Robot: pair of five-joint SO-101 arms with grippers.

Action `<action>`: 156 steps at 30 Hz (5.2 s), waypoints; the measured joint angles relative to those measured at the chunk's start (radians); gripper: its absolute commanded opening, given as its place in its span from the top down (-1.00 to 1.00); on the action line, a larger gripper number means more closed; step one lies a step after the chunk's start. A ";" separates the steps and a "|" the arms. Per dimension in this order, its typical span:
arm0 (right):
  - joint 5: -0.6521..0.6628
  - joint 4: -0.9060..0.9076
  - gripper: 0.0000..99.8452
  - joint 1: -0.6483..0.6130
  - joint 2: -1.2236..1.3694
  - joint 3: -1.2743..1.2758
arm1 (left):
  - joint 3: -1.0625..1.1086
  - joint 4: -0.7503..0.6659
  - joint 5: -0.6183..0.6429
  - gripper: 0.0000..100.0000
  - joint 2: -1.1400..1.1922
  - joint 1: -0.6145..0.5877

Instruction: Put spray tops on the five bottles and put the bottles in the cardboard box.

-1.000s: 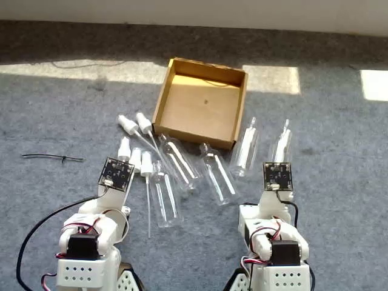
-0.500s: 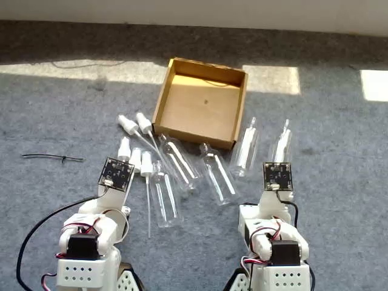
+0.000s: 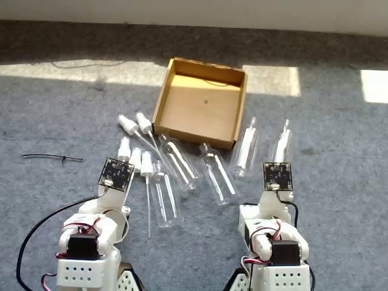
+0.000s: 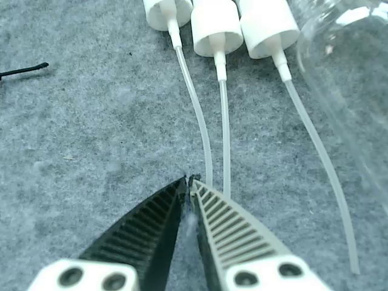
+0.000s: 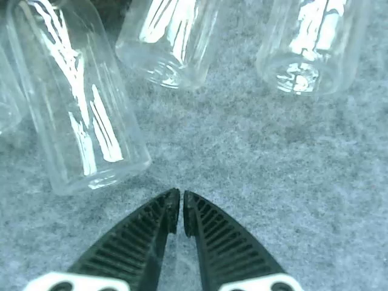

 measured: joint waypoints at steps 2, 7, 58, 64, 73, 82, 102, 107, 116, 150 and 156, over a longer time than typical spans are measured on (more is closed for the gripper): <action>0.000 0.000 0.99 0.000 0.000 0.000 | 0.000 0.000 0.000 0.94 0.000 0.000; 0.000 0.000 0.99 0.000 0.000 0.000 | 0.000 0.000 0.000 0.94 0.000 0.000; 0.000 0.000 0.99 0.000 0.000 0.000 | 0.000 0.000 0.000 0.94 0.000 0.000; 0.000 0.000 0.99 0.000 0.000 0.000 | 0.000 0.000 0.000 0.94 0.000 0.000; 0.000 0.000 0.99 0.000 0.000 0.000 | 0.000 0.000 0.000 0.94 0.000 0.000; 0.000 0.000 0.99 0.000 0.000 0.000 | 0.000 0.000 0.000 0.94 0.000 0.000; 0.000 -0.216 0.99 0.094 0.000 0.000 | 0.000 0.000 0.000 0.94 0.000 0.008; 0.192 -0.238 0.99 0.295 0.000 0.000 | 0.000 0.000 0.000 0.94 0.000 0.008; 0.173 -0.183 0.99 0.327 0.020 -0.264 | 0.000 0.000 0.000 0.94 0.000 0.008; 0.092 0.204 0.33 0.167 2.294 -2.038 | 0.000 0.000 0.000 0.94 0.000 0.008; 0.092 0.252 0.33 0.167 2.487 -2.252 | 0.000 0.000 0.000 0.94 0.000 0.008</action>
